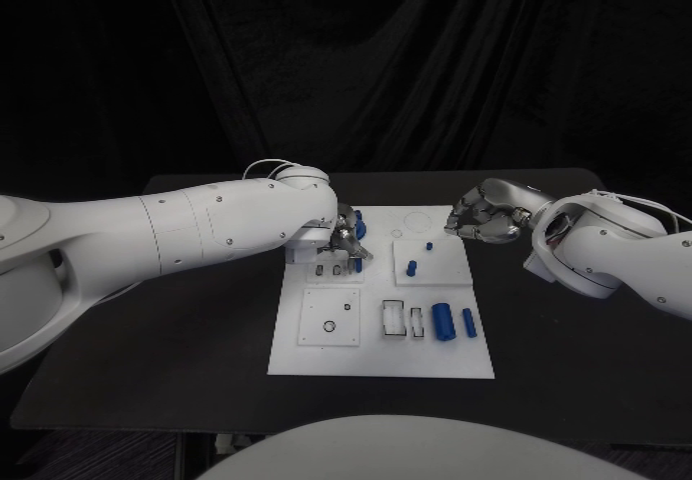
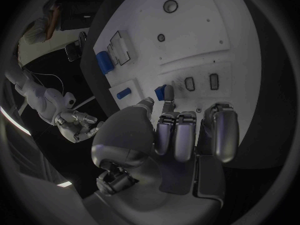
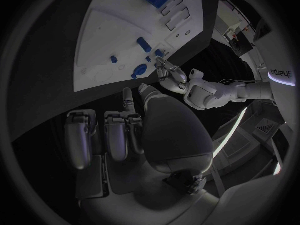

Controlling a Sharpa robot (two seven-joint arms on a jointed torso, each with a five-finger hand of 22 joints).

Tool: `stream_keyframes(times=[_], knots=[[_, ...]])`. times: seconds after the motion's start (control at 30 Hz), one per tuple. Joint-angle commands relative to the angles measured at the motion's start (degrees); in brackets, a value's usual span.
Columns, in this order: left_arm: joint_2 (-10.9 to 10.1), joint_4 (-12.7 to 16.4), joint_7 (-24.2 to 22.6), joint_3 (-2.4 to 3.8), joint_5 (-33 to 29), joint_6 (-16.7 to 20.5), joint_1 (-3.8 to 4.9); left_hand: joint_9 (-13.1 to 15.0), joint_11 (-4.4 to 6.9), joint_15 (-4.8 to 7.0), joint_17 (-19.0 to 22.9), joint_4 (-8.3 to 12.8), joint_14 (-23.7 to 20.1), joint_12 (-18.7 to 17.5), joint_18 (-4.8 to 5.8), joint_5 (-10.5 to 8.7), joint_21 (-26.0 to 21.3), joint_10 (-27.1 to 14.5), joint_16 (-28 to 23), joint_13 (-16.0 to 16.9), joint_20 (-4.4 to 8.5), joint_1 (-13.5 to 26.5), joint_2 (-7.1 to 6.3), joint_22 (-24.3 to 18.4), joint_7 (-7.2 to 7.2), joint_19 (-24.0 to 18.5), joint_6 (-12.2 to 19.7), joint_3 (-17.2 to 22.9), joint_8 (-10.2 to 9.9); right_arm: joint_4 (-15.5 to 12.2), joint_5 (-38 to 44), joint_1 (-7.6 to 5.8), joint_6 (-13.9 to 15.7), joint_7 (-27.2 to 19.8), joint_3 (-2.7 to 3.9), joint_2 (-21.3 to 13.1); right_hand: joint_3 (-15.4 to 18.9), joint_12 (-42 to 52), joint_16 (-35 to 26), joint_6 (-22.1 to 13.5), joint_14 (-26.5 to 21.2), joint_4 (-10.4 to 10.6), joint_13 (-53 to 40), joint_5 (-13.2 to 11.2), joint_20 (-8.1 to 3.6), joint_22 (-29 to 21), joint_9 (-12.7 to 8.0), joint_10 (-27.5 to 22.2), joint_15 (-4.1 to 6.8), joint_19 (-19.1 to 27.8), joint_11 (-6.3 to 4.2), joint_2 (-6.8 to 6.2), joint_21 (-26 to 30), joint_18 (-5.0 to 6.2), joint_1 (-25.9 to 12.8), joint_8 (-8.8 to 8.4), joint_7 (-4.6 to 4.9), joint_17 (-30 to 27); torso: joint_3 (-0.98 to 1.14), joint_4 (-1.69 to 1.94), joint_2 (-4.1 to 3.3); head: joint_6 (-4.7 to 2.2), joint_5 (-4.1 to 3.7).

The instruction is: Assemble the parts on the task board

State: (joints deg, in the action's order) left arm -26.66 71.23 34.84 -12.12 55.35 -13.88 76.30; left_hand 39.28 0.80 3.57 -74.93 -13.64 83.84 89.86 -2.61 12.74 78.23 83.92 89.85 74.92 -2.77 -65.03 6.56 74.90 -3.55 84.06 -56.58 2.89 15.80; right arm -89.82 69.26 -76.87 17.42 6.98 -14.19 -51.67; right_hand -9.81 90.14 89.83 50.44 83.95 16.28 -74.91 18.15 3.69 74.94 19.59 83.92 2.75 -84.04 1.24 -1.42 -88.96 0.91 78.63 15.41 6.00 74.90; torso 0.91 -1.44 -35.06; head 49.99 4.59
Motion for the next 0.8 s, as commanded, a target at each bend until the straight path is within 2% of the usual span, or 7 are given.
stream_keyframes(times=[0.03, 0.57, 0.8], knots=[[0.2, -0.1, -0.1, 0.04, -0.4, -1.0, -0.21, -0.1, -0.3, -0.23, -15.1, 0.4, 6.2, 0.1, -0.34, 0.33, -0.4, 6.1, 0.2, 15.1, -0.26, -0.7, 0.01, 11.1, 0.04, -0.3, -0.5, 0.1, -0.4, -0.1, 0.1, 0.11, -0.2, 0.8, 0.04, 0.0, 0.1, -0.1, 0.2, -0.4, 6.1, 0.2, -15.1, 0.2, 0.34, 14.6, 0.0, 6.1, -0.54, -5.2, 0.29, 0.22, 0.2, -0.53, -0.5, 0.22, 0.13, 15.1, -0.01, 0.02, 0.01, 0.01, -0.12], [0.3, 0.0, 0.2, 0.04, -0.4, -1.4, -0.5, -0.1, -0.24, -0.18, -15.1, 1.8, 6.2, 0.1, -0.38, 0.6, -0.7, 6.1, 0.2, 15.1, -0.26, -2.0, 0.02, 11.0, 0.1, -0.4, -0.9, 1.4, -1.5, -0.1, 0.1, 0.11, -0.2, 0.9, 0.04, -0.1, 0.1, -0.1, 0.2, -0.3, 6.1, 0.1, -15.1, 0.2, 0.36, 14.5, 0.1, 6.1, -0.55, -5.1, 0.31, 0.23, 0.2, -0.52, -0.5, 0.26, 0.12, 15.1, -0.04, -0.02, 0.01, 0.01, -0.02], [0.3, -0.1, 0.1, 0.04, -0.4, -1.5, -0.55, 0.0, -0.24, -0.17, -15.1, 2.6, 6.2, 0.1, -0.39, 2.37, -0.8, 6.1, 0.2, 15.1, -0.24, -2.2, -0.14, 11.0, 0.09, -0.4, -1.2, 2.6, -2.3, -0.2, 0.1, 0.11, -0.3, 0.9, 0.04, -0.1, 0.1, -0.1, 0.2, -0.3, 6.1, 0.1, -15.1, 0.1, 0.38, 14.5, 0.1, 6.1, -0.56, -5.1, 0.32, 0.23, 0.3, -0.51, -0.5, 0.31, 0.12, 15.1, -0.05, 0.04, 0.01, 0.01, -0.07]])
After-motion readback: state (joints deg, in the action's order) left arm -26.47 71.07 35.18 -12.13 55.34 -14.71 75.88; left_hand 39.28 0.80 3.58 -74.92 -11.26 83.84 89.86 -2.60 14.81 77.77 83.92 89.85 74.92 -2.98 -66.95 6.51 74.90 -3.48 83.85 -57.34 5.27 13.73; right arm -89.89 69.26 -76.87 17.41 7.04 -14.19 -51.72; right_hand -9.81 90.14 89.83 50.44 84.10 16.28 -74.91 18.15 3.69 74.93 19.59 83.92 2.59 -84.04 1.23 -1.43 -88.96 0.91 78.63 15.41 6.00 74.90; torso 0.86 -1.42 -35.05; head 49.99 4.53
